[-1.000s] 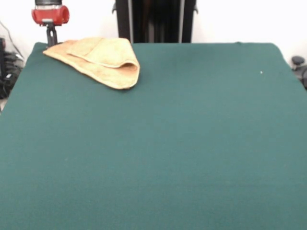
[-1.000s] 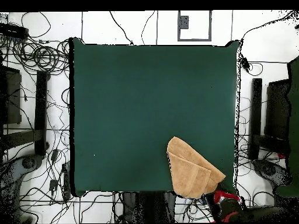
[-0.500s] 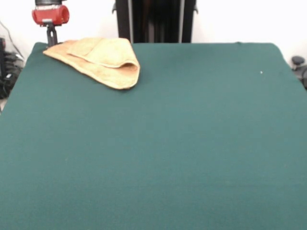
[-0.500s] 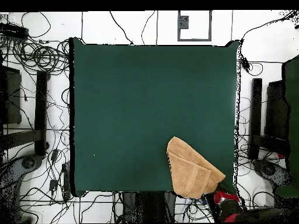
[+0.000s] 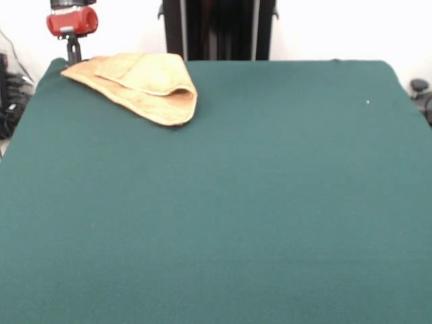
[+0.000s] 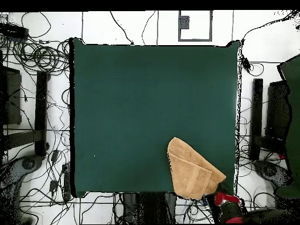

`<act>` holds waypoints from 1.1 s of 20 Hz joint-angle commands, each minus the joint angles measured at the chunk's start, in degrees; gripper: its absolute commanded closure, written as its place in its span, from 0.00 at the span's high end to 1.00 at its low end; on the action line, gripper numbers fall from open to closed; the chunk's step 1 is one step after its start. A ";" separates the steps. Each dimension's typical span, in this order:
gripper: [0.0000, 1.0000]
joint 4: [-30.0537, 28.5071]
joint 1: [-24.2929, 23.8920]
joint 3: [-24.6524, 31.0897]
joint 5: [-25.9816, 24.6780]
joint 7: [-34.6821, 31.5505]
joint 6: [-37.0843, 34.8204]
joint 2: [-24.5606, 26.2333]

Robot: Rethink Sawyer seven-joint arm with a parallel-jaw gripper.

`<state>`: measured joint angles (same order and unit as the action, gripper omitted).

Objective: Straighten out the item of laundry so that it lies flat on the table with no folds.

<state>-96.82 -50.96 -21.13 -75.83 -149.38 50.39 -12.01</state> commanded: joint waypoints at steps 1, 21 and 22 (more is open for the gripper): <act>0.00 8.69 4.44 19.85 5.90 5.83 8.83 7.54; 0.00 10.63 17.29 10.34 0.44 -3.97 -9.97 5.58; 0.00 10.83 19.82 8.32 0.04 -5.04 -14.57 5.51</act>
<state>-94.52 -47.21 -23.89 -77.21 -149.38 53.14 -9.88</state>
